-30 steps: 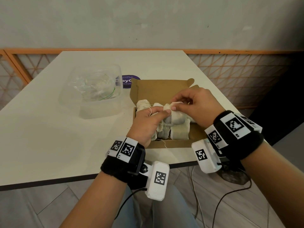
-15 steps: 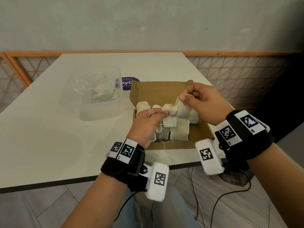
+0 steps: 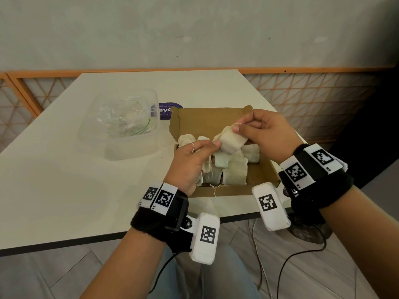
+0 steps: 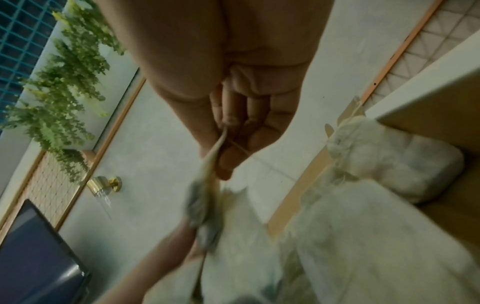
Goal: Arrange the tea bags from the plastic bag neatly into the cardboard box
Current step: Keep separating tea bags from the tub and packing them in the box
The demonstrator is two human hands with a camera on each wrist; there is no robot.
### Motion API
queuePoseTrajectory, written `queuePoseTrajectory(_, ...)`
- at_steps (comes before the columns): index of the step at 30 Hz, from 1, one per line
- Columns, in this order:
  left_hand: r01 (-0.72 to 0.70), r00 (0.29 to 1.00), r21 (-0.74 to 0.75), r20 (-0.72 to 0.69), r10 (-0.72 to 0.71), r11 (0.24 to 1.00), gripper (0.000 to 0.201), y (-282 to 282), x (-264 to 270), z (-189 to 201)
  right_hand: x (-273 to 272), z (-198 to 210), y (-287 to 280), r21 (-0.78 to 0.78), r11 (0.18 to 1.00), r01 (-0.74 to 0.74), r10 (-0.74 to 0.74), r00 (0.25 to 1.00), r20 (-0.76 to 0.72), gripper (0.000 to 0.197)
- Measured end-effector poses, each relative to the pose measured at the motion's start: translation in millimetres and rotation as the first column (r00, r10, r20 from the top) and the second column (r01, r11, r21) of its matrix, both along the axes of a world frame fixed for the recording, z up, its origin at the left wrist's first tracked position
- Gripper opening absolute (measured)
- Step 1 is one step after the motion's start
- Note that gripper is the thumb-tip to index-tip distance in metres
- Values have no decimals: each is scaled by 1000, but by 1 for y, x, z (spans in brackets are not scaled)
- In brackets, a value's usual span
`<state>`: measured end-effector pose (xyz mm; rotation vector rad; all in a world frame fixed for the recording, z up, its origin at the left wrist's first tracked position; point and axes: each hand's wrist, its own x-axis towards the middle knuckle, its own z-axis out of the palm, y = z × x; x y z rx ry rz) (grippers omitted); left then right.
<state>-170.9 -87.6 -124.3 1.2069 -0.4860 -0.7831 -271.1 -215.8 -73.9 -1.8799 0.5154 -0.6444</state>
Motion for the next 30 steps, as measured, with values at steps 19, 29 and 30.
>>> queuePoseTrajectory(19,128,986,-17,-102,-129,992,7,3,5,0,9,9,-11,-97,990,-106,110,993,36,8)
queuePoseTrajectory(29,-51,969,-69,-246,33,996,7,-2,4,6,-9,29,-1,-275,884,-378,337,923,-185,11)
queuePoseTrajectory(30,-45,971,-71,-239,27,996,8,-3,4,6,-9,28,1,-266,872,-411,362,907,-214,12)
